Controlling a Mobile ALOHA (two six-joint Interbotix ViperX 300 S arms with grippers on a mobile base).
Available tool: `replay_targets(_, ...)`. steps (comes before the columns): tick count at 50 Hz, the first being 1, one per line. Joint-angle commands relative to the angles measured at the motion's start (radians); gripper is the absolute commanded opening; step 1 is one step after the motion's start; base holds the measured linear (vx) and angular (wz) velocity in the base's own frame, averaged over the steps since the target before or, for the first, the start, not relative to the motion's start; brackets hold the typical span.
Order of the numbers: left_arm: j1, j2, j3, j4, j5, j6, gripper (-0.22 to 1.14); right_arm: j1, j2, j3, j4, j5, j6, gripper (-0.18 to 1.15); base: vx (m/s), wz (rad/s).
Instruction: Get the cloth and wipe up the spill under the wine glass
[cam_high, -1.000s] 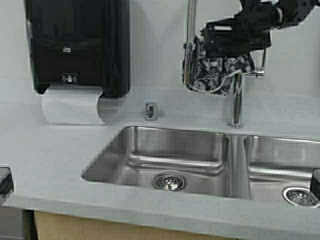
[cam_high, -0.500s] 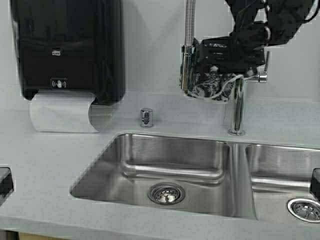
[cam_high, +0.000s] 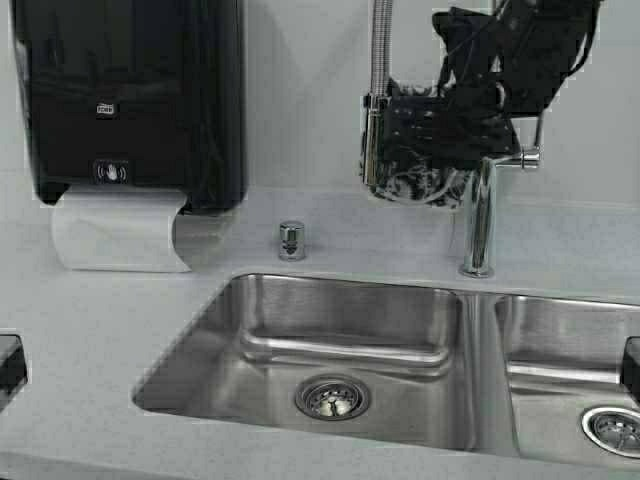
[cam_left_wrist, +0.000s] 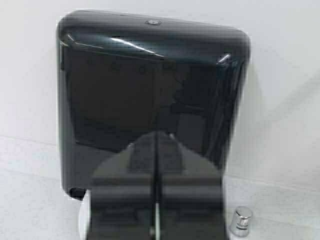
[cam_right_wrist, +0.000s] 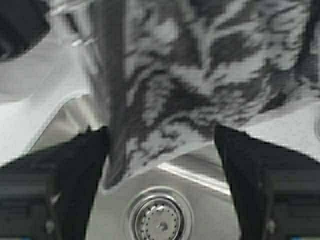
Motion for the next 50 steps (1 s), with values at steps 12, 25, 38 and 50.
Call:
replay_targets(12, 0.000, 0.014, -0.006, 0.002, -0.005, 0.008, 0.02, 0.000, -0.014, -0.018, 0.008, -0.009, -0.003, 0.43, 0.00, 0.00)
replay_targets(25, 0.002, 0.015, -0.003, 0.003, -0.003, 0.029, 0.02, 0.000, -0.055, 0.012, 0.006, -0.008, -0.003, 0.04, -0.01, 0.00)
replay_targets(38, 0.000, 0.014, 0.006, 0.003, -0.003, 0.032, 0.02, 0.000, -0.255, 0.034, -0.041, 0.000, -0.012, 0.06, -0.02, 0.02)
replay_targets(50, 0.000, 0.017, 0.008, 0.002, -0.003, 0.034, 0.02, 0.002, -0.489, -0.012, -0.077, 0.046, -0.011, 0.06, -0.04, 0.04)
